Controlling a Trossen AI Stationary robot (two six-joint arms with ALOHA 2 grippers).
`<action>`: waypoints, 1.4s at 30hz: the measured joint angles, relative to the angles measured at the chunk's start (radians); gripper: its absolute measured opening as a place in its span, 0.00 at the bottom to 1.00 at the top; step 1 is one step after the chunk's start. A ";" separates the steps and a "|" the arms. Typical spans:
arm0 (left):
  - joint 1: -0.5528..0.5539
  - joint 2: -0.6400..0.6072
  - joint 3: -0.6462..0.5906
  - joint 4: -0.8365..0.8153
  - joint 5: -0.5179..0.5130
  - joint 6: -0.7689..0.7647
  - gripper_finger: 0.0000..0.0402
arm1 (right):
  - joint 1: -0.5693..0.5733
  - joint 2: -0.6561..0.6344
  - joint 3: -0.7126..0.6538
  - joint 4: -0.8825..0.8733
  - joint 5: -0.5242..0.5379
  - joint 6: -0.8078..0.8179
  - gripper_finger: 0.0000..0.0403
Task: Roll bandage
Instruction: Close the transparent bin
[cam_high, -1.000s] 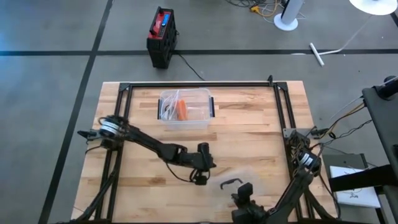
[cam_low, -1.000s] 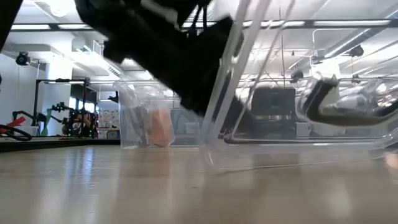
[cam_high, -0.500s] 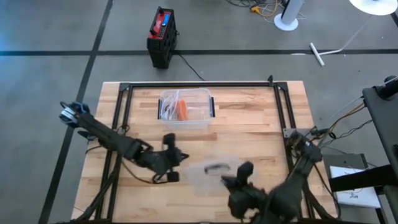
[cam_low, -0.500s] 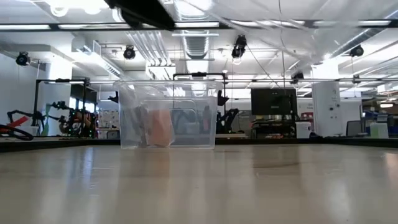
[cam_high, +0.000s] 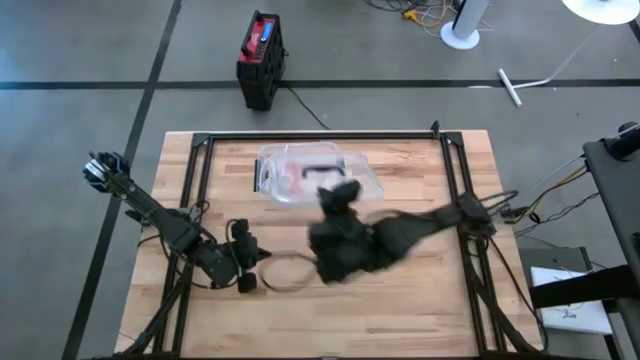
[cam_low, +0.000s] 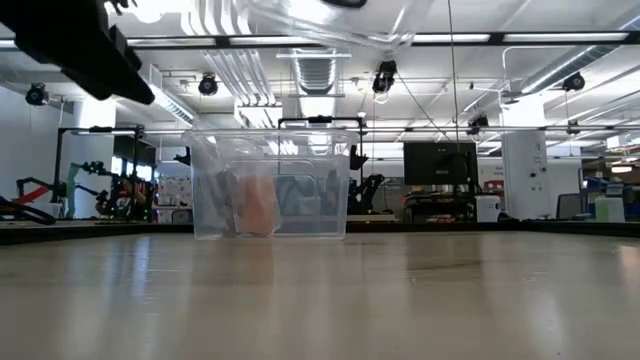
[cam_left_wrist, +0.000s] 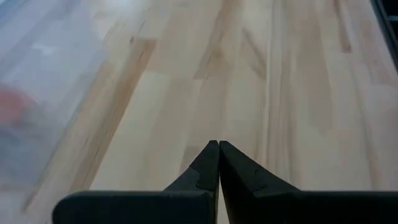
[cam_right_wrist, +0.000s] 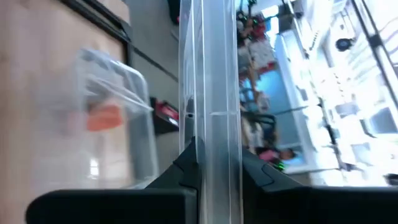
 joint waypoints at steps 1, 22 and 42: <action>0.000 -0.017 -0.017 0.001 0.000 -0.014 0.00 | -0.035 0.012 -0.001 0.053 0.001 -0.064 0.09; -0.023 -0.135 -0.261 -0.007 0.195 -0.406 0.01 | -0.344 0.375 -0.004 0.739 0.006 -0.620 0.09; -0.023 -0.137 -0.266 -0.007 0.203 -0.404 0.03 | -0.336 0.364 -0.004 0.241 0.021 -0.177 0.09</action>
